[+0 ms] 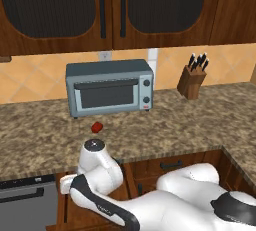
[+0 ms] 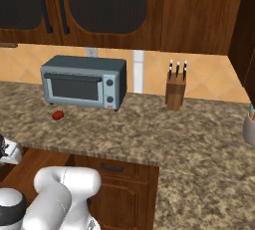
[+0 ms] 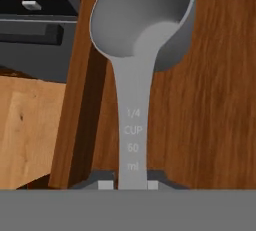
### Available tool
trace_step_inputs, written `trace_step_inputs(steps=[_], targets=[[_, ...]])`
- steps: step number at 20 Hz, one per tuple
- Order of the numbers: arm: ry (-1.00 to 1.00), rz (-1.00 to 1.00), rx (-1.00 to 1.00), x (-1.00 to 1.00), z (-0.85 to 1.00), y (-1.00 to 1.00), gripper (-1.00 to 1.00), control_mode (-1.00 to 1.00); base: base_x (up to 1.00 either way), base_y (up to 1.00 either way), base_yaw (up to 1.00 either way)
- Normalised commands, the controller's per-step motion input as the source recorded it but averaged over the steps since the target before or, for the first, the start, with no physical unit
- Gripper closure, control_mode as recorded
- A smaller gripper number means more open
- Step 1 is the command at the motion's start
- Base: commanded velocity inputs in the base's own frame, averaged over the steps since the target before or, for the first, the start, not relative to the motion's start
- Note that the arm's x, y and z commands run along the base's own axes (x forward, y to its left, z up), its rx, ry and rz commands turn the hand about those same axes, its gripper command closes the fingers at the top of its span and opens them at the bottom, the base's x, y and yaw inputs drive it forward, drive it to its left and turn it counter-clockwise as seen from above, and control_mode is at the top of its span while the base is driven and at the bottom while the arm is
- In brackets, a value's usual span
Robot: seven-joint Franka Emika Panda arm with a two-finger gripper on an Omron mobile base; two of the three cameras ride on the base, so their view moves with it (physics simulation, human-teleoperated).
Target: Pick the measuring cup from the drawer and place it on the counter.
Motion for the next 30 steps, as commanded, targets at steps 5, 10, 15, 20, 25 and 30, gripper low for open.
trace_step_inputs(steps=[5, 10, 15, 20, 25, 30], targets=[[-0.1, 0.0, -0.02, -0.47, 0.86, 0.0, 1.0, -1.0, 0.0, 0.0, 0.0], [-0.1, -0.1, 0.0, 0.54, 0.79, -0.1, 1.0, -1.0, 0.0, 0.0, 0.0], [0.0, -0.09, 0.0, 0.95, 0.15, -0.06, 1.0, -1.0, 0.0, 0.0, 0.0], [0.0, -0.03, 0.0, 0.99, -0.01, -0.14, 1.0, -1.0, 0.0, 0.0, 0.0], [0.0, 0.0, -0.04, 0.68, -0.47, 0.01, 1.0, -1.0, 0.0, 0.0, 0.0], [0.0, 0.0, -0.06, 0.57, -0.6, 0.11, 1.0, -1.0, 0.0, 0.0, 0.0]])
